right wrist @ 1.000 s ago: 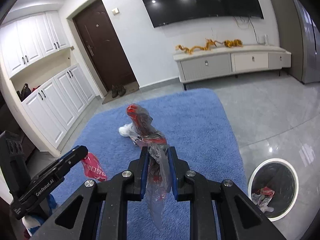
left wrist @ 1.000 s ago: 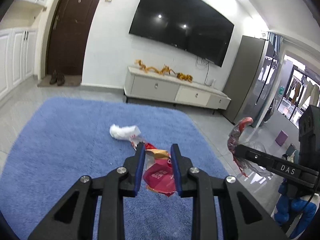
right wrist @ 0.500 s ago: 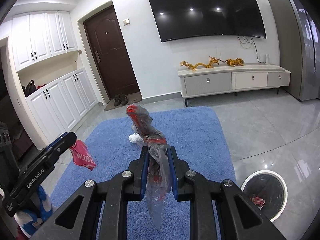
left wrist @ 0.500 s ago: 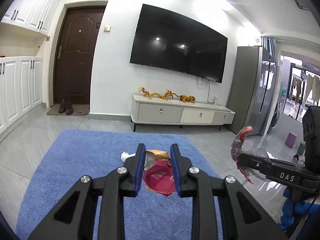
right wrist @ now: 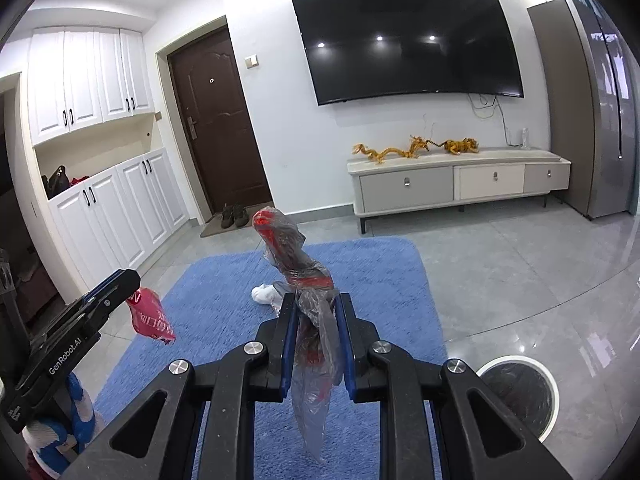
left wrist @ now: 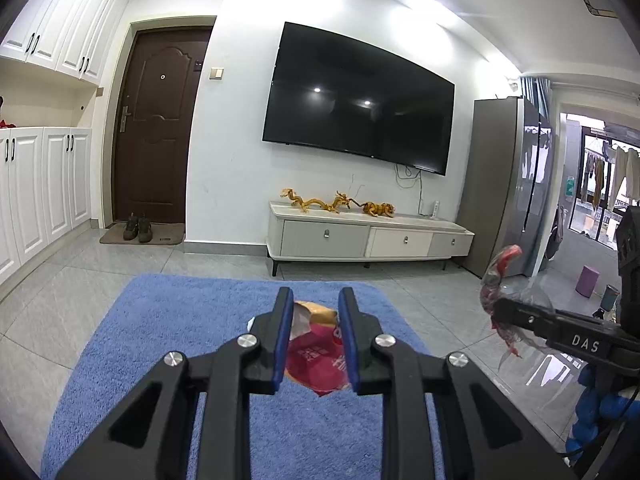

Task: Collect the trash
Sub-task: 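Lift both held wrappers and turn toward the metal bin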

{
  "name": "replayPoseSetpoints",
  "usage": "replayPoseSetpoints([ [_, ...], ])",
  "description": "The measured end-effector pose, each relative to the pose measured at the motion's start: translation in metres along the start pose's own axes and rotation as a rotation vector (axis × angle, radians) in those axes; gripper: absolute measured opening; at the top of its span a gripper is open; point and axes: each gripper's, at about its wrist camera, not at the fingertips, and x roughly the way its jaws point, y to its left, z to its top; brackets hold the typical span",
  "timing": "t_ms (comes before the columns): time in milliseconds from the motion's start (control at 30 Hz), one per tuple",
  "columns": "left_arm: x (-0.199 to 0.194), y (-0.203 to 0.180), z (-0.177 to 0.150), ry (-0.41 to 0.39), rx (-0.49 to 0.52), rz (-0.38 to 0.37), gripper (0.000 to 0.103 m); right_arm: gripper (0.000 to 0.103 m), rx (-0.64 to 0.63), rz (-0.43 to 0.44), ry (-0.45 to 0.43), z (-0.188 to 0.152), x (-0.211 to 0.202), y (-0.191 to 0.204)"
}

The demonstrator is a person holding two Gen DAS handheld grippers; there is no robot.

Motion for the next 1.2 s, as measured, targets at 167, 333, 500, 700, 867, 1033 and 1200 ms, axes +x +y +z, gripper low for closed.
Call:
replayPoseSetpoints([
  [167, 0.006, -0.003, -0.001, 0.010, 0.008, -0.011, 0.019, 0.018, 0.011, -0.011, -0.010, -0.003, -0.004, -0.008],
  [333, 0.016, -0.002, -0.003, 0.043, -0.009, -0.036, 0.019, 0.018, 0.029, -0.017, -0.002, -0.006, -0.001, -0.017],
  [500, 0.027, -0.002, -0.003, 0.073, -0.022, -0.054, 0.019, 0.018, 0.051, -0.018, 0.007, -0.008, 0.004, -0.022],
  [700, 0.043, -0.018, 0.003, 0.090, 0.005, -0.081, 0.019, 0.018, 0.090, -0.024, 0.011, -0.008, 0.007, -0.032],
  [867, 0.059, -0.042, 0.008, 0.109, 0.031, -0.128, 0.019, 0.018, 0.134, -0.055, 0.008, -0.012, 0.005, -0.055],
  [1033, 0.084, -0.082, 0.017, 0.136, 0.073, -0.202, 0.019, 0.019, 0.193, -0.114, 0.004, -0.020, 0.001, -0.088],
  [1200, 0.115, -0.140, 0.024, 0.167, 0.140, -0.303, 0.019, 0.020, 0.273, -0.178, 0.006, -0.033, -0.003, -0.134],
])
